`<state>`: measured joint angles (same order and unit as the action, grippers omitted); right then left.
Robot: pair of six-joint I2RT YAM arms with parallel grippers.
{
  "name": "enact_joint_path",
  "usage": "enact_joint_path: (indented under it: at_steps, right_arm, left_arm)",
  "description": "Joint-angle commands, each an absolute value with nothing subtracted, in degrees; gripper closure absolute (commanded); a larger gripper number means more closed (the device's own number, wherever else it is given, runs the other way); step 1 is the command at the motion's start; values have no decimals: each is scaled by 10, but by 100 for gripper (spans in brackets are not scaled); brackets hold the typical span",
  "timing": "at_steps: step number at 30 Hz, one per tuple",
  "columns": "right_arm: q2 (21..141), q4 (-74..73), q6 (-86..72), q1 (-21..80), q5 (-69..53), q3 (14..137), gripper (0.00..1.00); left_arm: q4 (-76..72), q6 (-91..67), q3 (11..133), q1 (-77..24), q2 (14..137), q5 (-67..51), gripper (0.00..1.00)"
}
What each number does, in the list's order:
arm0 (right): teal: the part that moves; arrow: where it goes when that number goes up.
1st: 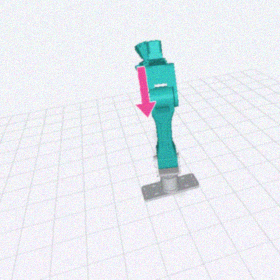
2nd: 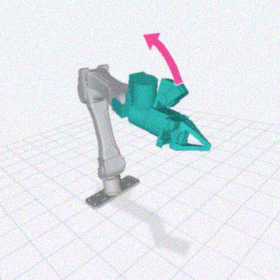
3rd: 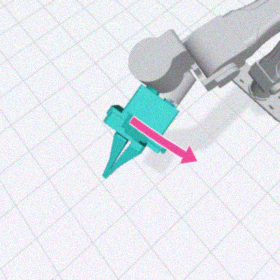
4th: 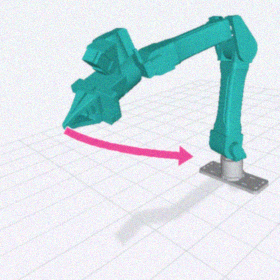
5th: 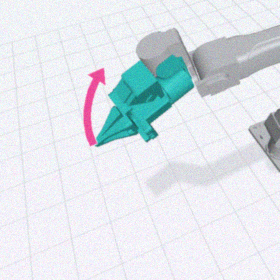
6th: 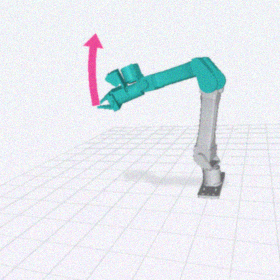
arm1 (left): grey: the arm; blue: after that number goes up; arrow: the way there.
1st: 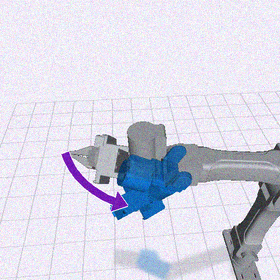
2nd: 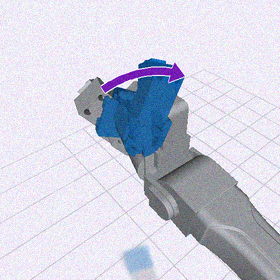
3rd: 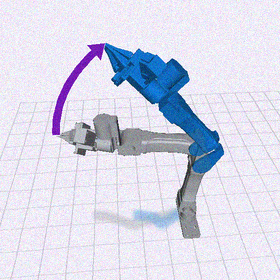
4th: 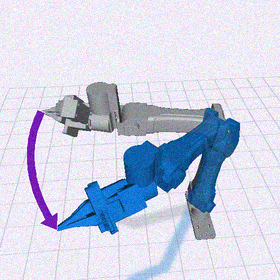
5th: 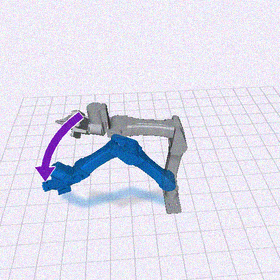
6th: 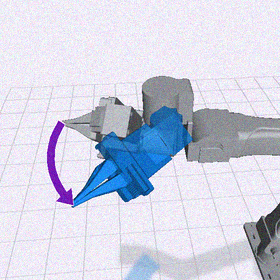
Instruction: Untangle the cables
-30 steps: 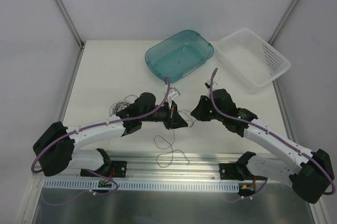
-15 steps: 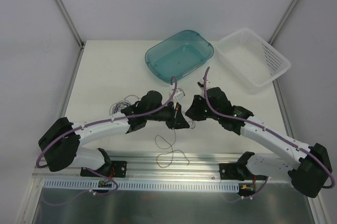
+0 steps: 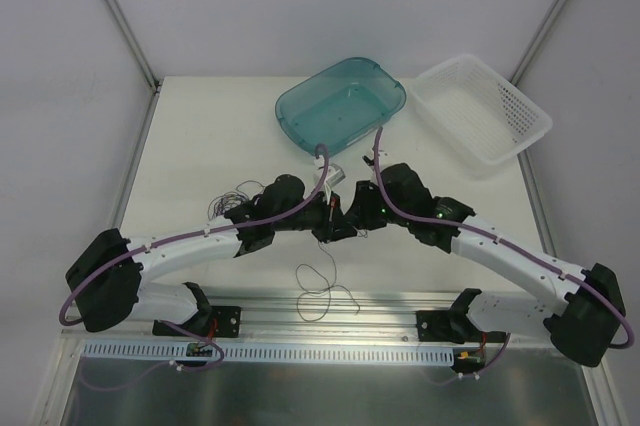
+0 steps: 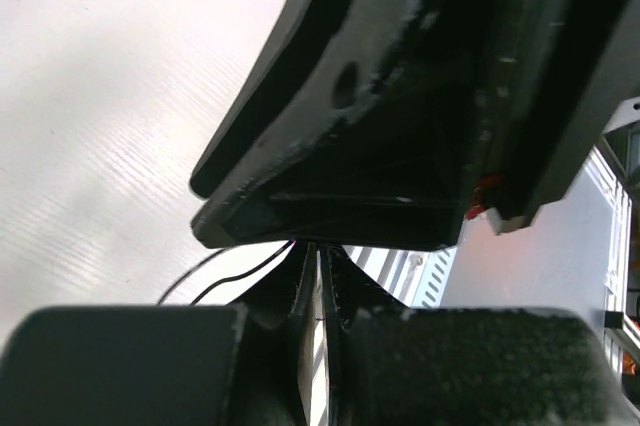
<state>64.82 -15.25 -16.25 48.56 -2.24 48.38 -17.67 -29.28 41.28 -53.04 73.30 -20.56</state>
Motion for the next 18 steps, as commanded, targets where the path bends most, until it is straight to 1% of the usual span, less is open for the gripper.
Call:
enact_joint_path:
  at_steps: [1, 2, 5, 8, 11, 16, 18]
  right_arm:
    - [623, -194, -129, 490, -4, 521, 70]
    - [620, -205, -121, 490, -4, 526, 63]
    - [603, -231, -105, 491, 25, 542, 49]
    - [584, -261, -83, 490, 46, 561, 46]
    - [562, -282, -64, 490, 54, 570, 41]
    - [534, -292, -28, 490, 28, 570, 41]
    - [526, -290, -23, 491, 10, 559, 45]
  left_arm:
    - [-203, -305, 410, -530, 721, -168, 100]
    - [-205, -306, 409, -530, 722, -167, 100]
    - [-209, -312, 408, -531, 724, -163, 100]
    - [-209, -317, 407, -530, 724, -158, 100]
    - [-206, -323, 405, -530, 723, -150, 100]
    - [-189, -334, 411, -531, 724, -141, 100]
    - [-181, -337, 417, -531, 723, -138, 100]
